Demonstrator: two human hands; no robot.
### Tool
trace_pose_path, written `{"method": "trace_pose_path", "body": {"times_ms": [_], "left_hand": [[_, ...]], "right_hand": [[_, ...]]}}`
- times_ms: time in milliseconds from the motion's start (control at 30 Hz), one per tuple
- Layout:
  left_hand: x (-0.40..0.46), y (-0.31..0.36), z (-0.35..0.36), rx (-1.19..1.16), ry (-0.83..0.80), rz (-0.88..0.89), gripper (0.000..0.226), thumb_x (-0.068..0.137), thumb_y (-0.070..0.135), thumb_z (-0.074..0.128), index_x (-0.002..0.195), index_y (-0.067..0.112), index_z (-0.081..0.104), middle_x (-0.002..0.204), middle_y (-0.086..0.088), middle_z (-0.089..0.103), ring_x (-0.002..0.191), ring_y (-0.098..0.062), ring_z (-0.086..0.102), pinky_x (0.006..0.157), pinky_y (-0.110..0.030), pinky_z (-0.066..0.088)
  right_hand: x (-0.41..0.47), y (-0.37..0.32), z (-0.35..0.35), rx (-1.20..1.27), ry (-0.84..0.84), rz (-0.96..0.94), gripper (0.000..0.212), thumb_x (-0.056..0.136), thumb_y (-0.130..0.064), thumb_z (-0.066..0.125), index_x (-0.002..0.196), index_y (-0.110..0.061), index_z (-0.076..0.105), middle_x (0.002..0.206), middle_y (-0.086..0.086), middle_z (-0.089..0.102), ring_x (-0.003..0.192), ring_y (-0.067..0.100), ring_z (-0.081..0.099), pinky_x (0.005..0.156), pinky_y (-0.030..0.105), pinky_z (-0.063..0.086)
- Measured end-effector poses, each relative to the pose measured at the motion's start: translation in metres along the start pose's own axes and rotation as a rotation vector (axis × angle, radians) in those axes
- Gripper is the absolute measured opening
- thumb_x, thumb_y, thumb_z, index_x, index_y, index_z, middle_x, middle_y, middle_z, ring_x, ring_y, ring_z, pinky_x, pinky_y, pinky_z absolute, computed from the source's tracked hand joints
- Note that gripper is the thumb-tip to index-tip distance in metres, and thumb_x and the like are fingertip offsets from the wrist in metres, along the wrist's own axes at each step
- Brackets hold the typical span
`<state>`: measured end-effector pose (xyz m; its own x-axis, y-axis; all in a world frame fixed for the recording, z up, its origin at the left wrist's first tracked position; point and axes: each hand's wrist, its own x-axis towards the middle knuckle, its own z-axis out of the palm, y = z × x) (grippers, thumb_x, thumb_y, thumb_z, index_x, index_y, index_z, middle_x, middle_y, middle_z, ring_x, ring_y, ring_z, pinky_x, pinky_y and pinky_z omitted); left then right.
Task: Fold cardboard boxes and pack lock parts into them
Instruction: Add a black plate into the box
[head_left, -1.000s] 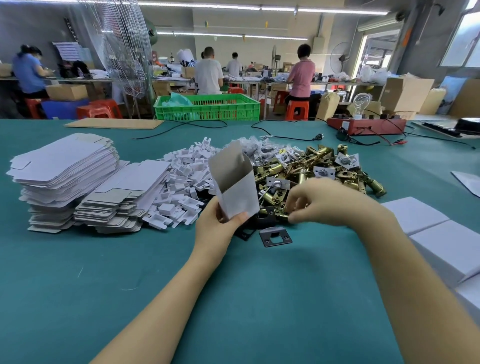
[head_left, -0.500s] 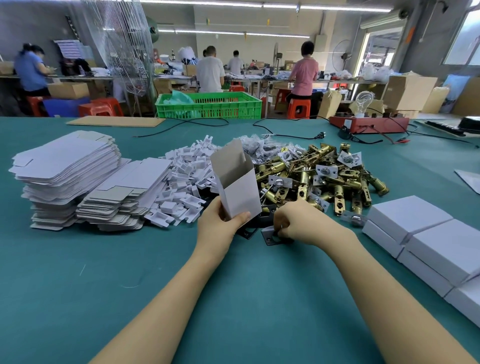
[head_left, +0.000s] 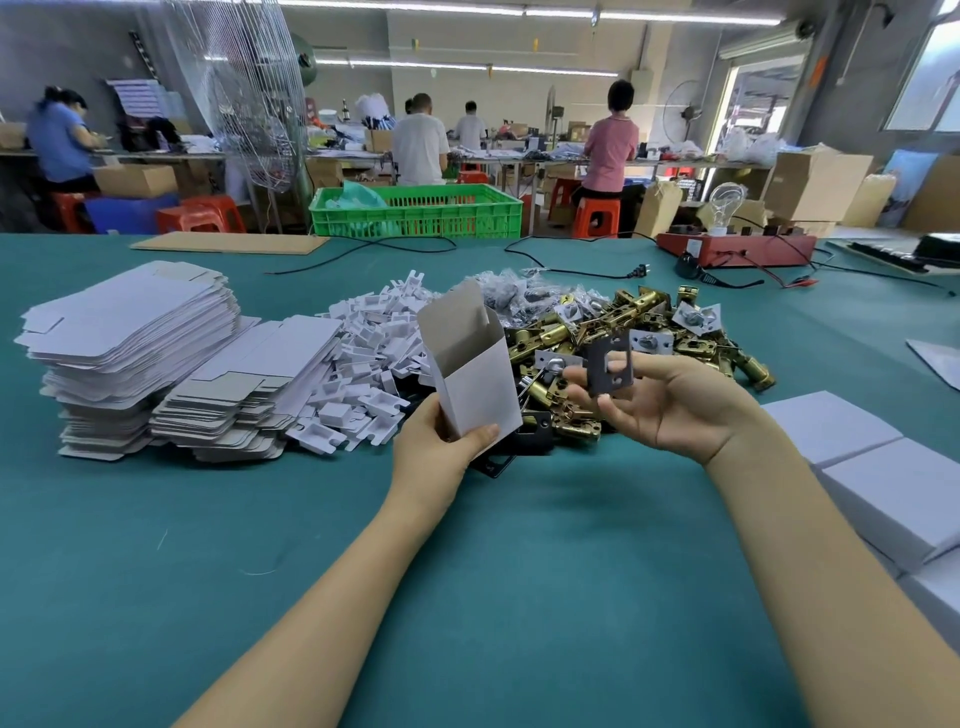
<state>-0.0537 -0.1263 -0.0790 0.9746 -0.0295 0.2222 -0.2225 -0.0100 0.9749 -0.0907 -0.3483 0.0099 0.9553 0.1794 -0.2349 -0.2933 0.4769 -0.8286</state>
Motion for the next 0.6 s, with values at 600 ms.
{"method": "trace_pose_path", "body": {"times_ms": [600], "left_hand": [[-0.004, 0.002, 0.001, -0.02, -0.108, 0.033, 0.04, 0.078, 0.002, 0.079, 0.107, 0.026, 0.067, 0.103, 0.007, 0.073, 0.094, -0.008, 0.068, 0.073, -0.016, 0.052]], "right_hand": [[-0.012, -0.015, 0.015, -0.649, 0.292, -0.229, 0.015, 0.105, -0.024, 0.035, 0.099, -0.016, 0.046, 0.093, 0.014, 0.073, 0.075, 0.025, 0.071, 0.058, 0.03, 0.054]]}}
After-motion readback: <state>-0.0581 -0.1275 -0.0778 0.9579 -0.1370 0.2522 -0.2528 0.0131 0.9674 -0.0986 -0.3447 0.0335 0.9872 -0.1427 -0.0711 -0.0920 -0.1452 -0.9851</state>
